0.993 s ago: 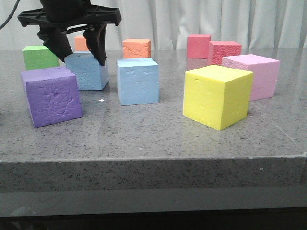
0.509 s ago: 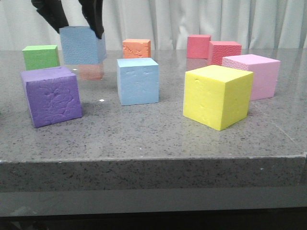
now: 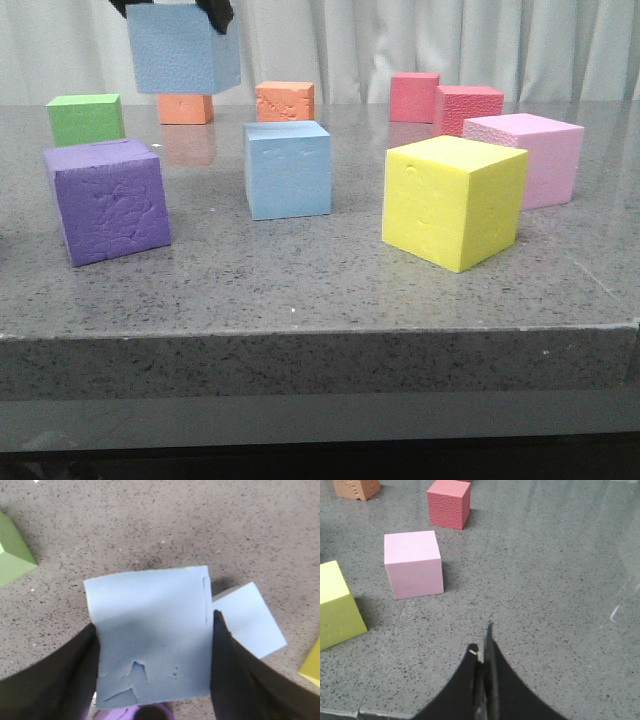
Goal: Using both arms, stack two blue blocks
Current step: 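Lift the textured light blue cube with the left gripper, then lower the held cube onto the other light blue cube, then open the left gripper and raise it off the stack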
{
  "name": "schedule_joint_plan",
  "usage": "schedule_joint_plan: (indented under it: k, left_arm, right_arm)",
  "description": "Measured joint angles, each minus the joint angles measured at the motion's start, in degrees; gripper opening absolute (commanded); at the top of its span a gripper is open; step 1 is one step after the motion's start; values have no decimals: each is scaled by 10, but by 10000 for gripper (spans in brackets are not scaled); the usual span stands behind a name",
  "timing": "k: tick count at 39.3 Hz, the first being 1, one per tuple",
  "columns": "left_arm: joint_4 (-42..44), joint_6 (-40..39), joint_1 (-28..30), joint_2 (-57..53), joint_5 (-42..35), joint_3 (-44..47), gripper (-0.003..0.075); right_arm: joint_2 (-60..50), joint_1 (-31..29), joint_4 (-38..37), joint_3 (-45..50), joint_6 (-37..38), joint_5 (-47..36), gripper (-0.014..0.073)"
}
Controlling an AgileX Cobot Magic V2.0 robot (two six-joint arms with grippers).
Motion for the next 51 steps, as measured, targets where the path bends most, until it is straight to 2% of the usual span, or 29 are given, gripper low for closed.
schedule_joint_plan:
  k: [13, 27, 30, 36, 40, 51]
  left_arm:
    - [-36, 0, -44, 1, -53, 0, 314]
    - [-36, 0, -53, 44, -50, -1, 321]
    - [-36, 1, -53, 45, -48, -1, 350]
    - [-36, 12, -53, 45, -48, -1, 503]
    - [-36, 14, -53, 46, -49, -1, 576]
    - [-35, 16, -53, 51, -49, -34, 581]
  right_arm:
    - [0, 0, 5, 0, 0, 0, -68]
    - [0, 0, 5, 0, 0, 0, -68]
    - [0, 0, 5, 0, 0, 0, -68]
    - [0, 0, 5, 0, 0, 0, -68]
    - [0, 0, 5, 0, 0, 0, -68]
    - [0, 0, 5, 0, 0, 0, -68]
